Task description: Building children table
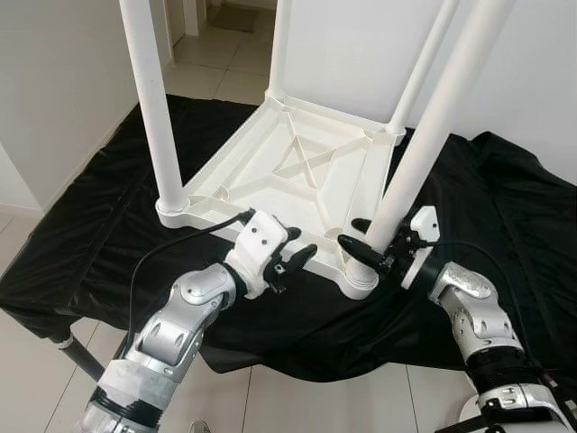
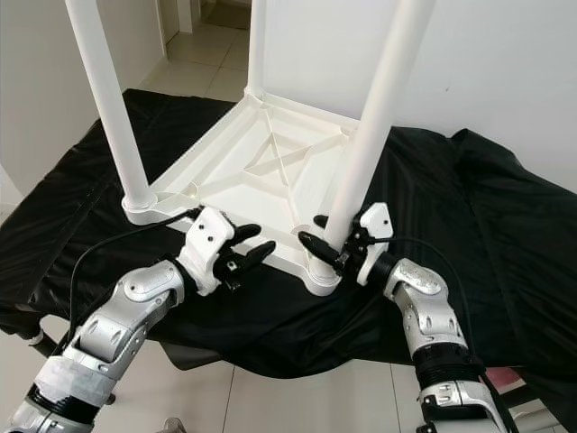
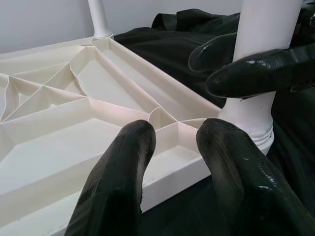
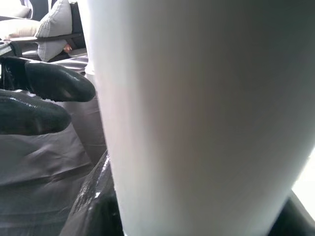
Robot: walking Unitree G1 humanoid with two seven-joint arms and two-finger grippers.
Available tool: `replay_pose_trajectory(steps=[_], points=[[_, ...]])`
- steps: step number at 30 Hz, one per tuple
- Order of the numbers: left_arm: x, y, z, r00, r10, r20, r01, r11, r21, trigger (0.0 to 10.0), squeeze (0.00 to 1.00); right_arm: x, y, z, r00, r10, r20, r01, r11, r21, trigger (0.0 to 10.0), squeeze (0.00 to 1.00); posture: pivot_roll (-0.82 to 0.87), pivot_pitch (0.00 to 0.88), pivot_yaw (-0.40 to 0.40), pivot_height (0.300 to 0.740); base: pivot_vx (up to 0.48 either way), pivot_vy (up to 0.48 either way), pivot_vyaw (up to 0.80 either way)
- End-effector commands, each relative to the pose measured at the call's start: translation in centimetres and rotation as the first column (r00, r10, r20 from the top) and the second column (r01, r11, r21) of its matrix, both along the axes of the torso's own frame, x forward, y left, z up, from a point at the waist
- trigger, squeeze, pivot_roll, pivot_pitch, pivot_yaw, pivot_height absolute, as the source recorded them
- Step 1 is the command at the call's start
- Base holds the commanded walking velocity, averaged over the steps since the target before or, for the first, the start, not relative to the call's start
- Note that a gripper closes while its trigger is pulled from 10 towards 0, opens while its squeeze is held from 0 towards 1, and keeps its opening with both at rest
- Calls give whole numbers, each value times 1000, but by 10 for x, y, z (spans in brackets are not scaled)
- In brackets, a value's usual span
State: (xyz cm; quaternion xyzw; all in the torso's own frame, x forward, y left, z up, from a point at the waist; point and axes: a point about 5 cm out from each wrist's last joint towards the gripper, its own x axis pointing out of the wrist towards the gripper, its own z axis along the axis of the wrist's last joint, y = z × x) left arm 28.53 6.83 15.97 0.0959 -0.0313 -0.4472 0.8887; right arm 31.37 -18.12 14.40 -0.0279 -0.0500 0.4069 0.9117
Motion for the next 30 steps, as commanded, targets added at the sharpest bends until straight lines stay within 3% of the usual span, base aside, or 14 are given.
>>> replay_pose_trajectory(steps=[1, 4, 5, 11, 15, 20, 21, 22, 24, 25, 26, 28, 29, 30], points=[[-1, -2, -1, 997, -73, -11, 74, 997, 26, 10000, 0, -4, -8, -7, 999, -37, -21, 37, 999, 9, 0, 0, 18, 0, -69, 740, 0, 0, 0], [0, -2, -1, 997, -73, -10, 73, 997, 26, 10000, 0, -6, -8, -6, 998, -52, -22, 53, 998, 32, 0, 0, 13, 5, -71, 740, 0, 0, 0], [0, -1, -2, 997, -71, -9, 71, 997, 28, 10000, 0, -7, -6, -5, 997, -69, -16, 70, 996, 48, 10000, 0, 11, 8, -73, 740, 0, 0, 0], [1, -1, -1, 998, -68, -8, 68, 997, 27, 10000, 0, -12, 4, -4, 979, -202, 16, 199, 974, 112, 10000, 0, 11, 18, -77, 740, 0, 0, 0], [0, -1, -2, 998, -65, -12, 66, 998, 24, 10000, 0, -22, 17, -8, 934, -356, -8, 352, 917, 189, 10000, 0, 12, 30, -69, 740, 0, 0, 0], [-2, -2, -3, 997, -71, -18, 71, 997, 24, 10000, 0, -28, 18, -11, 875, -482, -44, 479, 851, 217, 10000, 0, 13, 38, -69, 740, 0, 0, 0], [-2, -1, -3, 997, -72, -20, 72, 997, 24, 10000, 0, -29, 19, -11, 847, -530, -49, 526, 819, 229, 10000, 0, 7, 42, -63, 740, 0, 0, 0], [-2, -1, -4, 997, -72, -23, 73, 997, 24, 10000, 0, -34, 18, -12, 759, -650, -43, 641, 734, 225, 10000, 0, 5, 44, -61, 740, 0, 0, 0], [-2, -1, -4, 997, -72, -23, 73, 997, 24, 10000, 0, -34, 18, -12, 759, -650, -43, 641, 734, 225, 10000, 0, 5, 44, -61, 740, 0, 0, 0], [-2, -2, -4, 997, -74, -24, 75, 997, 24, 10000, 0, -36, 19, -15, 703, -708, -71, 703, 676, 222, 10000, 0, 4, 48, -60, 740, 0, 0, 0], [-2, -2, -4, 997, -74, -24, 75, 997, 24, 10000, 0, -36, 19, -15, 703, -708, -71, 703, 676, 222, 10000, 0, 4, 48, -60, 740, 0, 0, 0], [-3, -4, -4, 997, -79, -26, 80, 997, 21, 10000, 0, -38, 29, -23, 603, -787, -128, 794, 579, 185, 10000, 0, 1, 52, -57, 740, 0, 0, 0], [-3, -4, -4, 997, -79, -26, 80, 997, 21, 10000, 0, -38, 29, -23, 603, -787, -128, 794, 579, 185, 10000, 0, 1, 52, -57, 740, 0, 0, 0], [-3, -5, -4, 996, -81, -26, 82, 996, 20, 10000, 0, -39, 34, -25, 566, -810, -152, 822, 541, 179, 10000, 0, 0, 54, -62, 740, 0, 0, 0]])
